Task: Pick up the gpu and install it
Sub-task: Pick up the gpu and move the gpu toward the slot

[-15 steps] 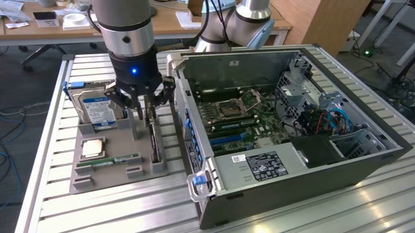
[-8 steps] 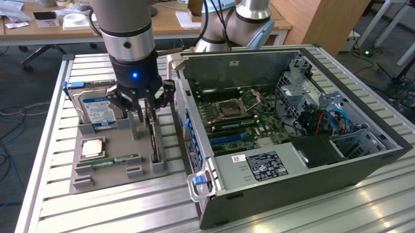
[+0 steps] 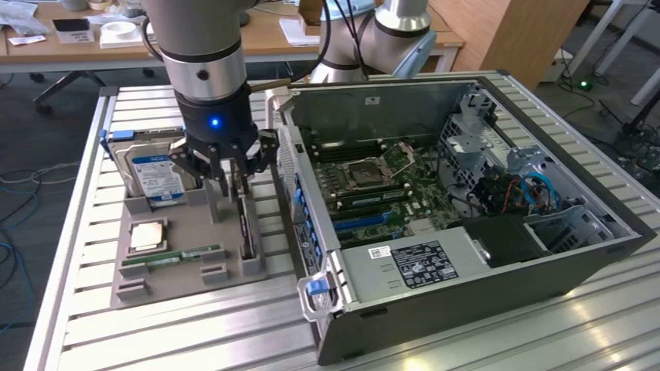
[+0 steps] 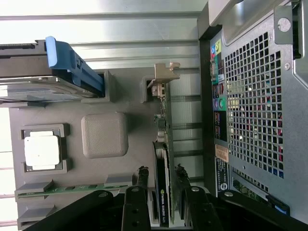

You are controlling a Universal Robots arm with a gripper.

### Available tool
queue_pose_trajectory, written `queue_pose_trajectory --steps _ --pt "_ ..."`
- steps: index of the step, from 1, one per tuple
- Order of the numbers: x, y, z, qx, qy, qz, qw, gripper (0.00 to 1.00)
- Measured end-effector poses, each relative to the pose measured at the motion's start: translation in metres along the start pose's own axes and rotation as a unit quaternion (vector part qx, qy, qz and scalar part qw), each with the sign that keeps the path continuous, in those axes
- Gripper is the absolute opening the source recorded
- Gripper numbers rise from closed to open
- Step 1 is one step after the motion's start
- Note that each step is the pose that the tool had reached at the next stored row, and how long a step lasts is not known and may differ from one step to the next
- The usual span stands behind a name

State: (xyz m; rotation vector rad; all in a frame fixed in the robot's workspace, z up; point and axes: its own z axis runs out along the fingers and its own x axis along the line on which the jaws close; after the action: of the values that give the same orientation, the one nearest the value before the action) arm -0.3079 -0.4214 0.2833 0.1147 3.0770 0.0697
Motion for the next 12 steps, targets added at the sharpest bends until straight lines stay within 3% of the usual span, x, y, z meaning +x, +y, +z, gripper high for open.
queue_pose_trajectory --steps 7,8,12 --pt "0.0 0.0 0.0 0.0 0.0 0.0 1.0 0.37" --pt "0.0 0.0 0.0001 0.0 0.0 0.0 1.0 0.43" --pt "0.0004 -0.0003 0.0062 0.0 0.0 0.0 1.0 0.43"
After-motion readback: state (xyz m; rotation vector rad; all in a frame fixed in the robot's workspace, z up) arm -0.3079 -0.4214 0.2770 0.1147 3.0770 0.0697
